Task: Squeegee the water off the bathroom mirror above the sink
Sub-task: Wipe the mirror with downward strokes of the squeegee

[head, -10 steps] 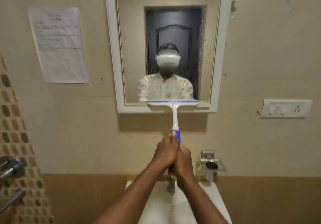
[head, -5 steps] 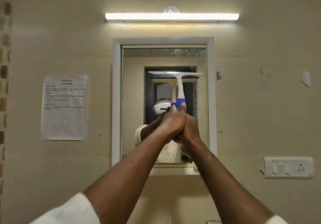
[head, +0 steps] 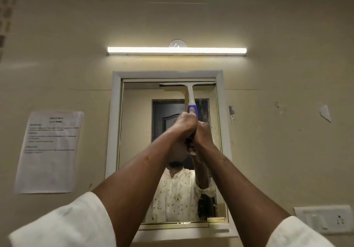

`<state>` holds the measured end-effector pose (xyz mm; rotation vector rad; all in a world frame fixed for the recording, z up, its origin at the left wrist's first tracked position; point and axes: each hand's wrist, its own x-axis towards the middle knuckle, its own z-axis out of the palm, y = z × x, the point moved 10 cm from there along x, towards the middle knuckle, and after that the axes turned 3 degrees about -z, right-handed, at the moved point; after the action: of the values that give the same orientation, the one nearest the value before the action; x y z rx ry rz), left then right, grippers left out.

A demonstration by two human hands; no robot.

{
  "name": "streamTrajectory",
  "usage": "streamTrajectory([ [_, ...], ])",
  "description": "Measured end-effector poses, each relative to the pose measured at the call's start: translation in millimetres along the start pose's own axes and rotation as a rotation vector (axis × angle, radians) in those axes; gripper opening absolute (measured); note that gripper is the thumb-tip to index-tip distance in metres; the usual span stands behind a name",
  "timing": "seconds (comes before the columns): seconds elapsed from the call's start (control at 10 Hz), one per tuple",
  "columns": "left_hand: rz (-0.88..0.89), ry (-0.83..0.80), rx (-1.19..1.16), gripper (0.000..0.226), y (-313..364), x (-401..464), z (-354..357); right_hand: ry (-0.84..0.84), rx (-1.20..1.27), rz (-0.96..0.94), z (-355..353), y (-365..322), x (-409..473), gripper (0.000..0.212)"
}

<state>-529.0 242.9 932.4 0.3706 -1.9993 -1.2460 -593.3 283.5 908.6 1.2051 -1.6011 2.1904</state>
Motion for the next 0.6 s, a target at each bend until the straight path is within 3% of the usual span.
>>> streamTrajectory([
  [0.4, 0.121, 0.01, 0.137, 0.04, 2, 19, -2, 0.051, 0.061, -0.056, 1, 12, 15, 0.023],
  [0.6, 0.139, 0.006, 0.137, 0.039, -2, 20, 0, 0.024, 0.126, -0.051, 3, 12, 7, 0.034],
])
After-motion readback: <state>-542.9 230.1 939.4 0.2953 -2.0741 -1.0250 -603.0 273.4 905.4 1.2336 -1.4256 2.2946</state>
